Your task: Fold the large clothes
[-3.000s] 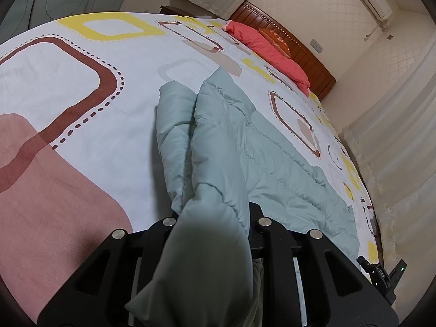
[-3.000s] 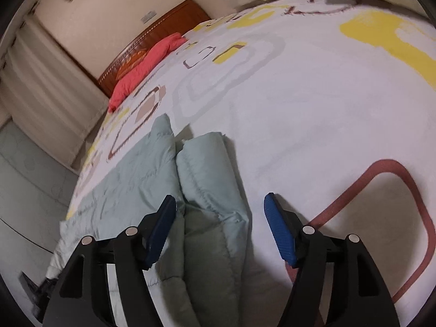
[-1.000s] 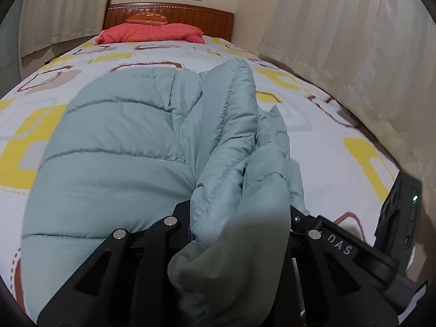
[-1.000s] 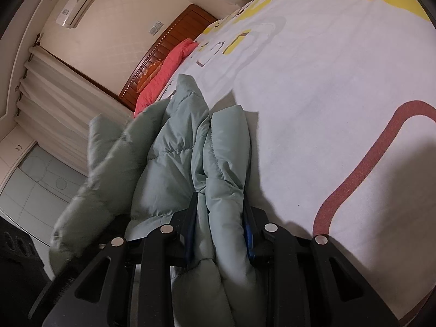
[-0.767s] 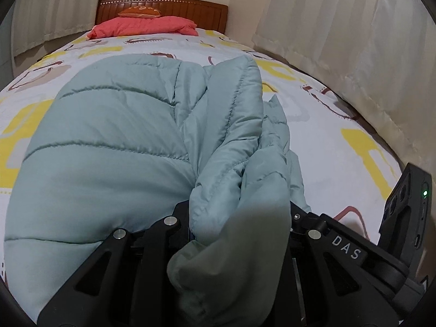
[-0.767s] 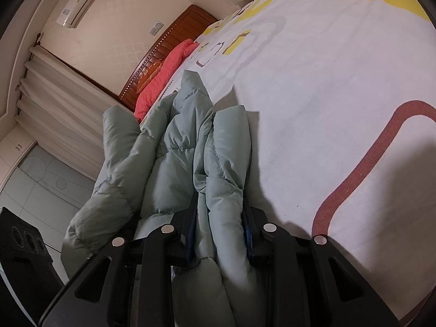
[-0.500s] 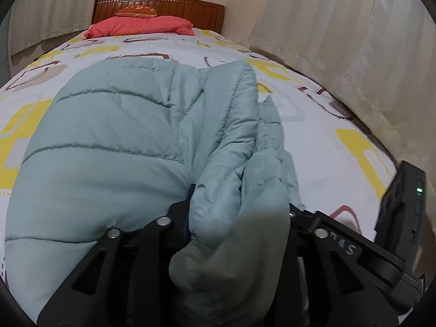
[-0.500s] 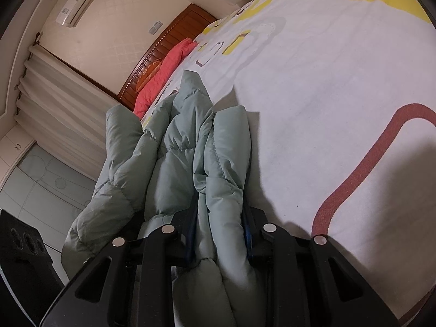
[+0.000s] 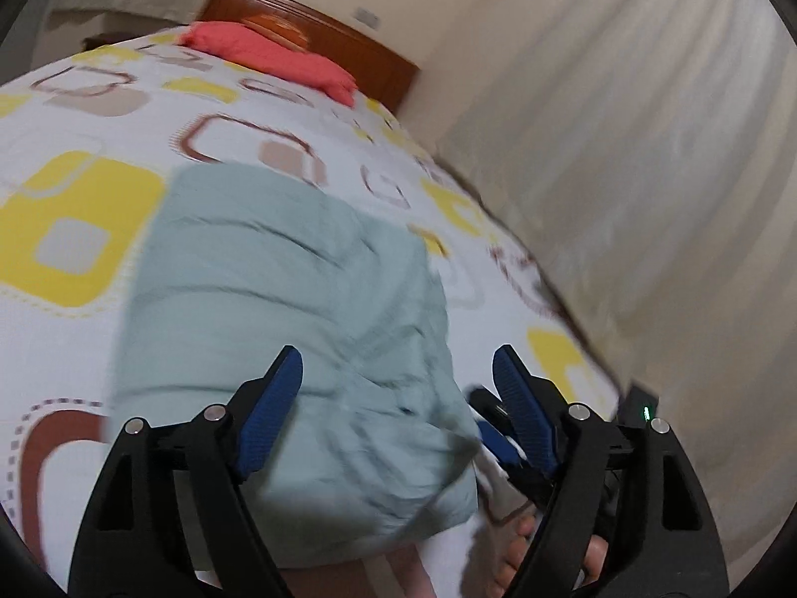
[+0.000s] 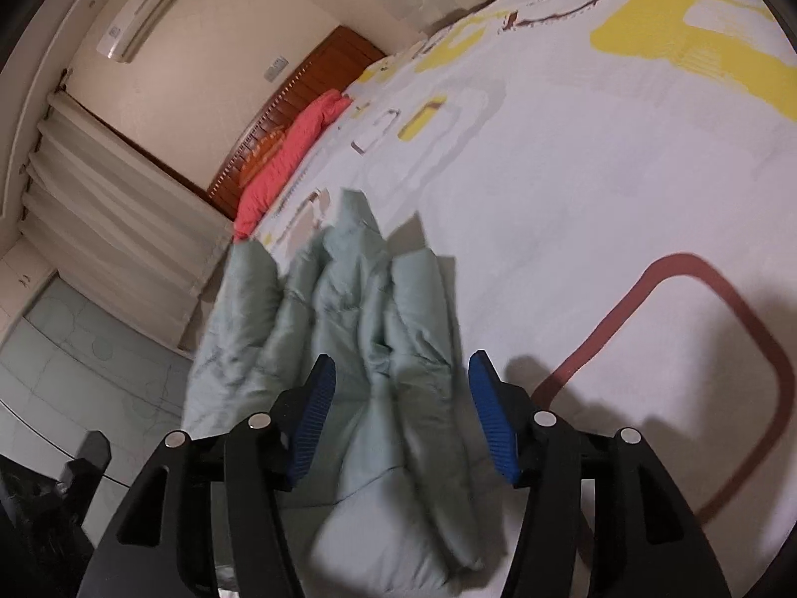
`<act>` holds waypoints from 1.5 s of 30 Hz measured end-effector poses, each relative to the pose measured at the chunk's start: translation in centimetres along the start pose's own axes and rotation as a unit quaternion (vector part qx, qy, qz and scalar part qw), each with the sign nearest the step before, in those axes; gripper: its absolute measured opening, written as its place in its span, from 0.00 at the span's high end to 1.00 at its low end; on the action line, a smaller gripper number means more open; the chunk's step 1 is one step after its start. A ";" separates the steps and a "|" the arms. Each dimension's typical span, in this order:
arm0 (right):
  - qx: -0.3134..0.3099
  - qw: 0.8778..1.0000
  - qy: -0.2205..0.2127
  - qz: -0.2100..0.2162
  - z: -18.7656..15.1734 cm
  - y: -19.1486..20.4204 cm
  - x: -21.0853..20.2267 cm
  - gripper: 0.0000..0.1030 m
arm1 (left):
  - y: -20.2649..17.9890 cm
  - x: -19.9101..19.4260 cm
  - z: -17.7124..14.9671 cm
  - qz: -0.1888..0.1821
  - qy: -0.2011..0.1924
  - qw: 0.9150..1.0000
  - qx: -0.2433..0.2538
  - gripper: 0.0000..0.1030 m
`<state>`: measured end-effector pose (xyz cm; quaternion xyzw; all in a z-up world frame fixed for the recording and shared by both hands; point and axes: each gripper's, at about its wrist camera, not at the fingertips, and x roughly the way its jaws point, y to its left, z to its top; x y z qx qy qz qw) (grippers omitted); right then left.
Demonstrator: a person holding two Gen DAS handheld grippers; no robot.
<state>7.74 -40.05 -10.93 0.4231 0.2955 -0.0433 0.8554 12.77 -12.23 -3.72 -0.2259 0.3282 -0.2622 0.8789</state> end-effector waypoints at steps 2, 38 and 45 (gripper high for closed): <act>-0.004 1.000 -0.002 0.012 -0.1 0.9 -0.8 0.46 | 2.5 -1.3 0.8 0.008 -0.017 0.999 -0.046 0.23; 0.007 0.997 0.066 0.032 -4.5 -1.7 0.1 0.90 | 8.2 4.9 -3.0 0.095 0.069 0.984 -0.130 0.24; 0.003 0.997 0.073 0.036 -4.5 -1.8 0.4 0.87 | 8.2 5.3 -3.0 0.095 0.070 0.987 -0.110 0.26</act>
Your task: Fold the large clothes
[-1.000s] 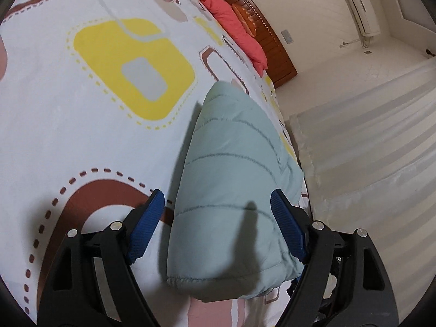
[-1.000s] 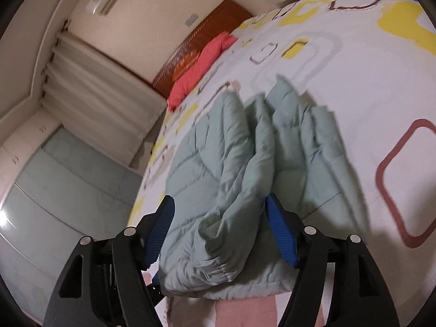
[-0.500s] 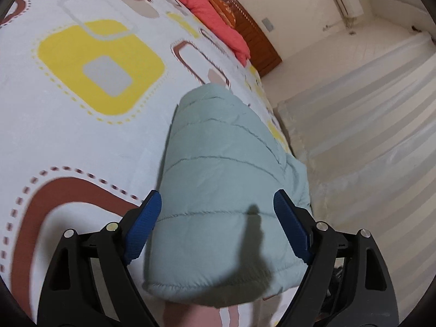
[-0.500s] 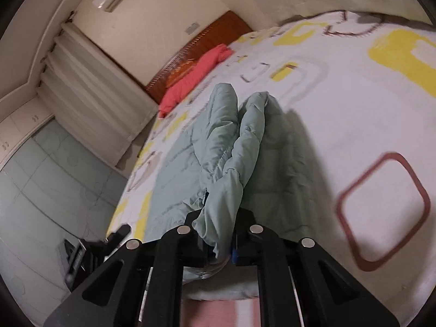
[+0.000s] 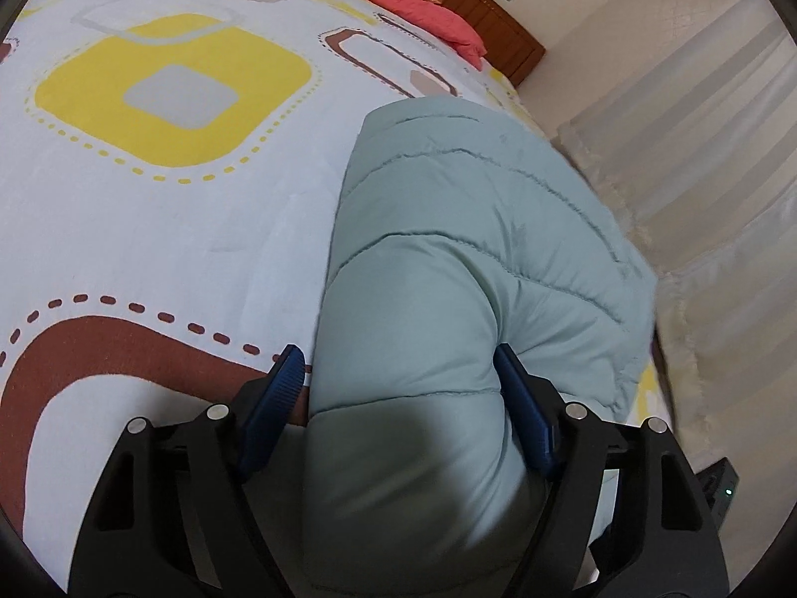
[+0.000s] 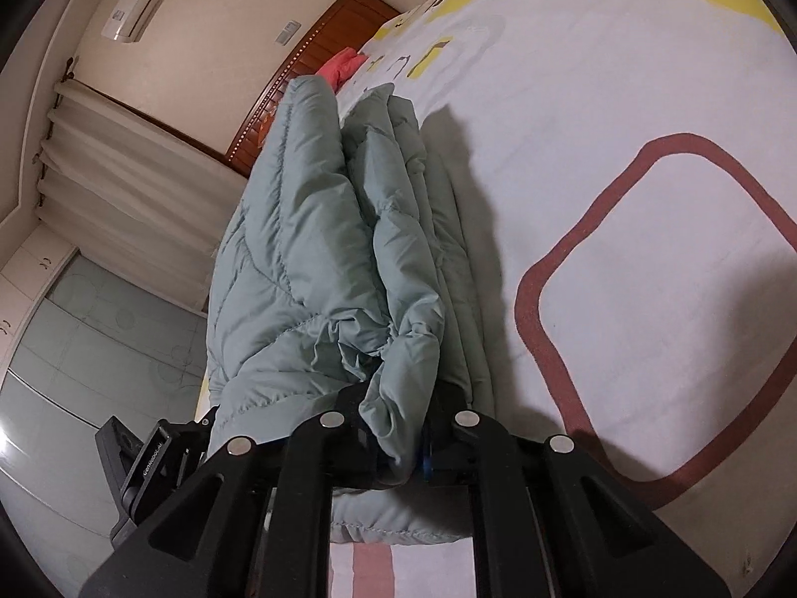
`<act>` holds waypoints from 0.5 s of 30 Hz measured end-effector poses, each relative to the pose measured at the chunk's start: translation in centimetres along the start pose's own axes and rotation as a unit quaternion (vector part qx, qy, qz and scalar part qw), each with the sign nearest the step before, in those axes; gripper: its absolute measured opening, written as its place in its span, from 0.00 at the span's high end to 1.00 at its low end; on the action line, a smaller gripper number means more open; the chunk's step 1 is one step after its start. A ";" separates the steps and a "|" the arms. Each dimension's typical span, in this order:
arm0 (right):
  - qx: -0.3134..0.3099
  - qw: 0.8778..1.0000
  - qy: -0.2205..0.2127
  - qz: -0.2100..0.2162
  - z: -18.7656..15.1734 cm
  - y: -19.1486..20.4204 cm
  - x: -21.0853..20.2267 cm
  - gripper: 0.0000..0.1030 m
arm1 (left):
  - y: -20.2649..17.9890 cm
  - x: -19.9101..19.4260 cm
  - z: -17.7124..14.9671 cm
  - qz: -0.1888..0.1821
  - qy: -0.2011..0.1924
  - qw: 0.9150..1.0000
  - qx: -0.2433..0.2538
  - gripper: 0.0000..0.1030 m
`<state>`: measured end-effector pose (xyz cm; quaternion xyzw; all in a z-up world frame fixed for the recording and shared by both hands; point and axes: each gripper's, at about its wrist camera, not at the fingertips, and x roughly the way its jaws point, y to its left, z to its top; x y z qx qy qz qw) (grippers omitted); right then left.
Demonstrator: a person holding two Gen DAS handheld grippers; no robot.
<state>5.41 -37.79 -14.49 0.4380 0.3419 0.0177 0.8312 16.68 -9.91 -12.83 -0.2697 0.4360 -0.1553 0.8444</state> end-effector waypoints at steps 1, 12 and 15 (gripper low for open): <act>0.000 1.000 0.006 0.005 0.0 0.1 -0.3 0.86 | 0.3 -0.4 0.1 -0.013 0.003 1.000 -0.009 0.26; -0.031 0.999 -0.031 -0.018 5.6 2.1 -3.5 0.34 | 0.8 -3.7 3.9 -0.089 -0.027 0.994 -0.059 0.18; -0.038 0.999 -0.023 -0.013 8.1 2.8 -1.4 0.34 | -0.4 -2.1 5.7 -0.088 -0.017 0.995 -0.052 0.18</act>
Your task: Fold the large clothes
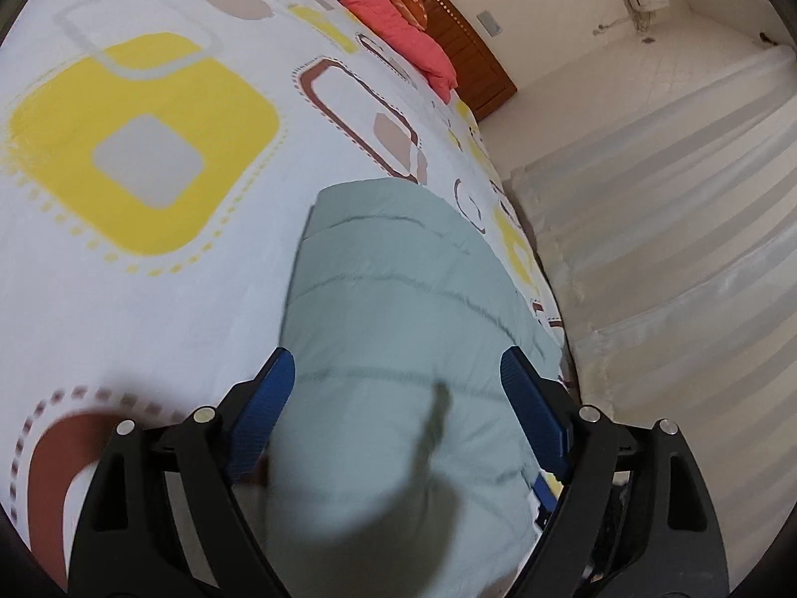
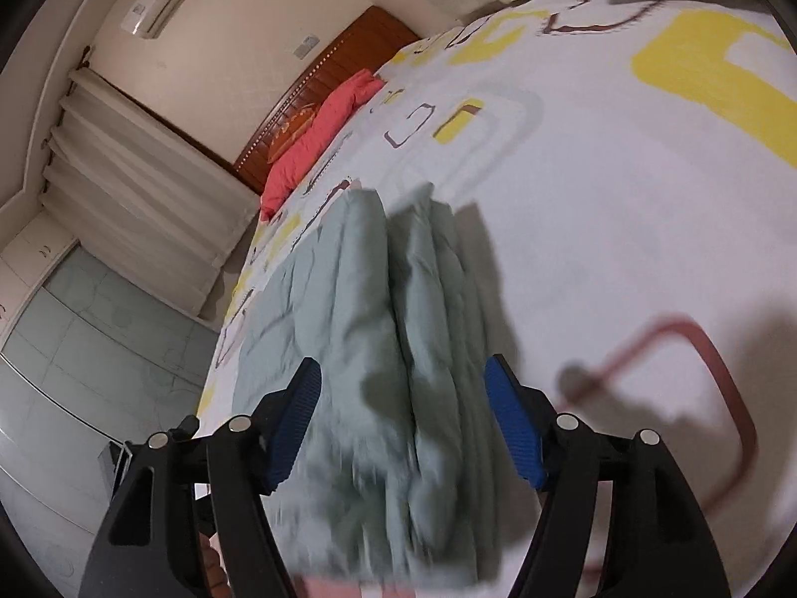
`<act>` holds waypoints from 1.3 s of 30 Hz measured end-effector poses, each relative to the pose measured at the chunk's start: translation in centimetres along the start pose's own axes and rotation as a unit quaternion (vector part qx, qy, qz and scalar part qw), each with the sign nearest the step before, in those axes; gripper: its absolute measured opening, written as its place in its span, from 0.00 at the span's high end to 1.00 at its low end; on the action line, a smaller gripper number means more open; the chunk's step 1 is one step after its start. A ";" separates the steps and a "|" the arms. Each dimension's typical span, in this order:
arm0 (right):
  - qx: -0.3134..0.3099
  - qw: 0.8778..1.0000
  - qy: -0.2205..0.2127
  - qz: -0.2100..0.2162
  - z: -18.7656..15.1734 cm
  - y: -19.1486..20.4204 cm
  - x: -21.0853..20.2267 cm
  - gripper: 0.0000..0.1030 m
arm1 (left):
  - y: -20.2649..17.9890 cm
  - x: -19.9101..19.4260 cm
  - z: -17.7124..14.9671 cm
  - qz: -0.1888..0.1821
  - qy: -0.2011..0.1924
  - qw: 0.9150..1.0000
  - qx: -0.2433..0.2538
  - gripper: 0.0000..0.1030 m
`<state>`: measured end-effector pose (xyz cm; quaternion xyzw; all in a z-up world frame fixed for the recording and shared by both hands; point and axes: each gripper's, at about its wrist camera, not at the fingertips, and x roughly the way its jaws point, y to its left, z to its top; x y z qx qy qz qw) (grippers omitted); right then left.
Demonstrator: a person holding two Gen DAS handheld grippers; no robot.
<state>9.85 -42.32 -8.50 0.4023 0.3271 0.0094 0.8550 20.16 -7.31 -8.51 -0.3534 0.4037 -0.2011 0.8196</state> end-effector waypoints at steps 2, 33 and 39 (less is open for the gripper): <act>0.001 1.000 -0.003 0.000 1.3 0.4 1.4 0.40 | -0.6 1.2 0.8 0.005 0.005 1.000 0.003 0.18; -0.018 1.000 0.013 -0.004 3.8 4.7 3.6 0.77 | -0.6 4.7 4.4 0.043 0.012 0.999 -0.004 0.28; 0.002 0.998 0.032 -0.045 2.4 2.4 7.5 0.80 | 0.6 7.2 3.7 0.081 0.020 0.996 -0.018 0.28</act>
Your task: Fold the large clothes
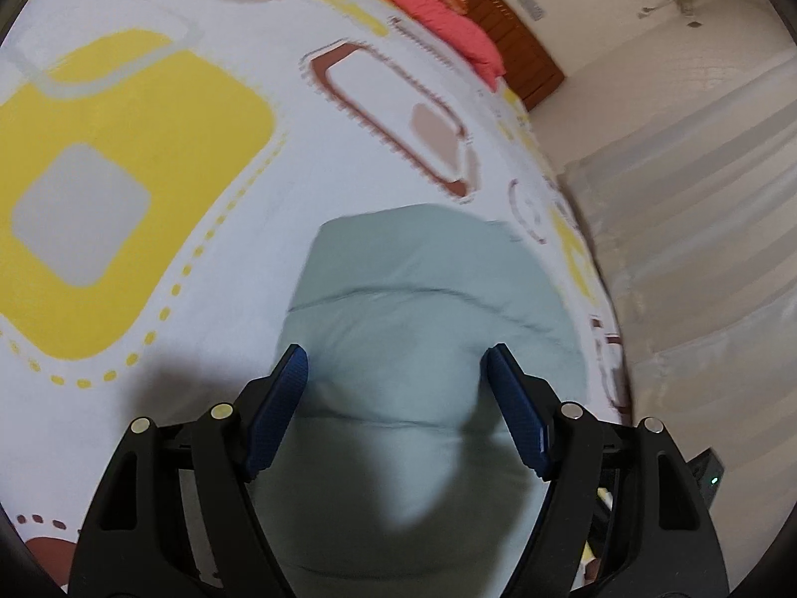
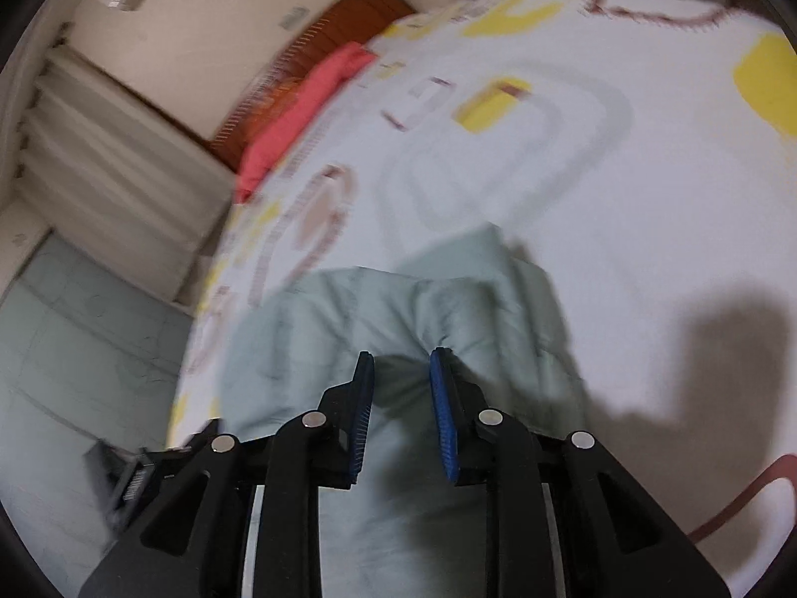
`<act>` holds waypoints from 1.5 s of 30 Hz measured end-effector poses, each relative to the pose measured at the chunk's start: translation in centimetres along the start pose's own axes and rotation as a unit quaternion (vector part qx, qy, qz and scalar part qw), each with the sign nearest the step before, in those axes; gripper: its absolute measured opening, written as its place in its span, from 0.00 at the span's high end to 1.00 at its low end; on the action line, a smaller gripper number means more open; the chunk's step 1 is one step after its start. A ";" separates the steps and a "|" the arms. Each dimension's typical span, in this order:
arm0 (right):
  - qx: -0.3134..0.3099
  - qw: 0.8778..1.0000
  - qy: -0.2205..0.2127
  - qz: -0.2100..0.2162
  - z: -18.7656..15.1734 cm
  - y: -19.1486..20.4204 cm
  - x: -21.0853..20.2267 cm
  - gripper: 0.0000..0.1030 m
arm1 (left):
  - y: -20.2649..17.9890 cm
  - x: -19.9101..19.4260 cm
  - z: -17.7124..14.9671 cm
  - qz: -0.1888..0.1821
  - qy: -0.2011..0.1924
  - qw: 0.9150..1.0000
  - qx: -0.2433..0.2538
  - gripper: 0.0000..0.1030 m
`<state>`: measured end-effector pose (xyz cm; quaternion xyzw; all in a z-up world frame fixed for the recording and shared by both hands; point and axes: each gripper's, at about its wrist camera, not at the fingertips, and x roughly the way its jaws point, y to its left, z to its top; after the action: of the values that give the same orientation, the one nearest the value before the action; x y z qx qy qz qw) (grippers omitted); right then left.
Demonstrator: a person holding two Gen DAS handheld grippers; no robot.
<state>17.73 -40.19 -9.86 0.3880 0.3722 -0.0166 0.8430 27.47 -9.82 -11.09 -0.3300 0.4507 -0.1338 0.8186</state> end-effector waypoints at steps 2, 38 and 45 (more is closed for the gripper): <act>0.019 1.000 0.002 0.008 -0.5 -1.1 0.6 0.86 | 0.7 0.7 -0.2 0.002 0.007 1.000 -0.011 0.22; 0.038 0.997 -0.066 0.018 -2.3 -3.2 -3.5 0.34 | 3.3 -0.8 -0.5 -0.036 -0.001 0.998 -0.055 0.15; 0.046 0.998 -0.038 0.008 -2.8 -5.4 -3.9 0.32 | 3.9 -1.6 -1.5 -0.069 0.021 0.997 -0.029 0.07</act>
<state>11.44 -43.10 -11.98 0.4289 0.3359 -0.0414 0.8376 24.97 -6.73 -13.17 -0.3810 0.4480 -0.1834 0.7877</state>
